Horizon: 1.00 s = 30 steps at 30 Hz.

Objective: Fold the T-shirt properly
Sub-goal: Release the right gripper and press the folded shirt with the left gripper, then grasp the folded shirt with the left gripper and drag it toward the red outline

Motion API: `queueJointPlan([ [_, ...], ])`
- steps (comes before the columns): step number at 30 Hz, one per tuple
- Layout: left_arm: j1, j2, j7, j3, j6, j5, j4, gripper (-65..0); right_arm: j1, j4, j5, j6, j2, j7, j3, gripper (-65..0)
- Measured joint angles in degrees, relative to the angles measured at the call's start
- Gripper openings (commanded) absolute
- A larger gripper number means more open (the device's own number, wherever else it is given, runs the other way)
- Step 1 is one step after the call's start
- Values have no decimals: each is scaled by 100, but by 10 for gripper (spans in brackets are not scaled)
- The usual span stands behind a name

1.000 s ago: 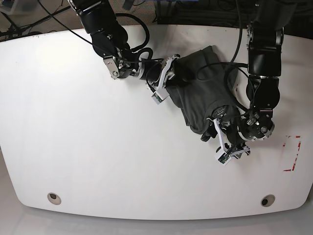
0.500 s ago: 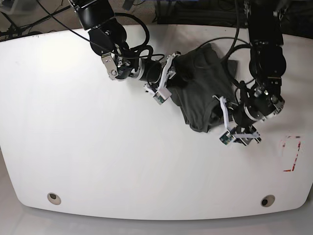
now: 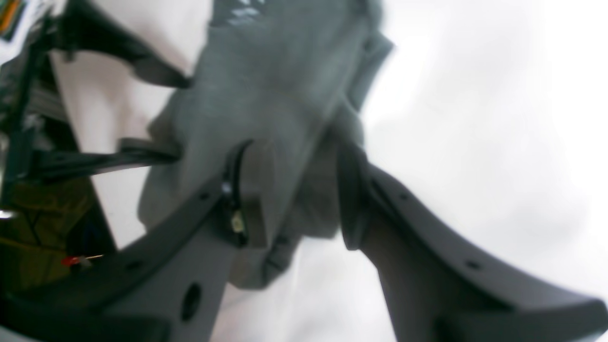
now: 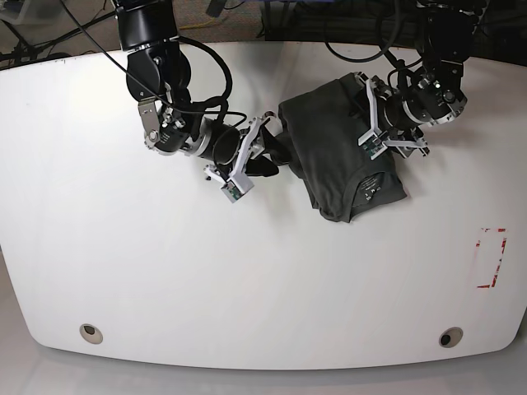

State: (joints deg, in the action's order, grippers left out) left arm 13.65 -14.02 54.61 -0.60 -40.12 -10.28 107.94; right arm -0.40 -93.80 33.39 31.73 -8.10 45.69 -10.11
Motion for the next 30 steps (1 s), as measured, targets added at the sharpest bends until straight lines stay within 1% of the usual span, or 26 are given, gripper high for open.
queueJointPlan([
  [2, -2, 9, -13, 0, 0, 0, -55, -258, -76, 0, -7, 2, -4, -4, 138, -447],
  [6, -15, 181, -15, -44, 0, 22, -48, -258, -203, 2, -24, 17, -129, 33, 267, -447],
  [9, -57, 391, -15, -205, -4, 7, 146, -254, -247, 2, -2, 20, -238, -13, 267, -447],
  [12, -280, 645, -17, -339, 2, 44, 195, -253, -282, 2, 0, 22, -323, 0, 267, -447],
  [14, -369, 756, -28, -308, 44, 35, 223, -235, -284, 0, 0, 20, -398, -2, 267, -447],
  [17, -330, 883, -190, -267, 662, 13, 227, -200, -282, 4, 0, 15, -492, -17, 286, -447],
  [18, -315, 986, -404, -282, 1012, 83, 221, -193, -286, 7, 0, 20, -490, -2, 380, -447],
  [19, -286, 1054, -702, -289, 1353, 138, 214, -190, -297, 7, 4, 22, -476, -9, 481, -447],
  [20, -195, 1084, -1156, -262, 1668, 125, 216, -187, -310, 9, 11, 42, -463, 4, 564, -447],
  [21, -107, 1106, -1567, -223, 1952, 131, 216, -186, -321, 9, 11, 44, -461, -11, 645, -447],
  [22, -13, 1147, -1862, -122, 2184, 267, 221, -186, -339, 9, 22, 37, -463, -13, 726, -447],
  [25, 260, 1147, -2590, 413, 3112, 774, 52, -185, -358, 94, 2, 42, -492, -2, 828, -447],
  [27, 457, 1161, -2955, 730, 3554, 962, -122, -183, -361, 179, -2, 35, -490, 0, 831, -447],
  [28, 531, 1163, -3285, 868, 3917, 1075, -212, -183, -361, 210, 9, 44, -487, 2, 828, -447],
  [30, 599, 1169, -3698, 1027, 4371, 1169, -472, -183, -361, 267, 35, 68, -492, -4, 837, -447],
])
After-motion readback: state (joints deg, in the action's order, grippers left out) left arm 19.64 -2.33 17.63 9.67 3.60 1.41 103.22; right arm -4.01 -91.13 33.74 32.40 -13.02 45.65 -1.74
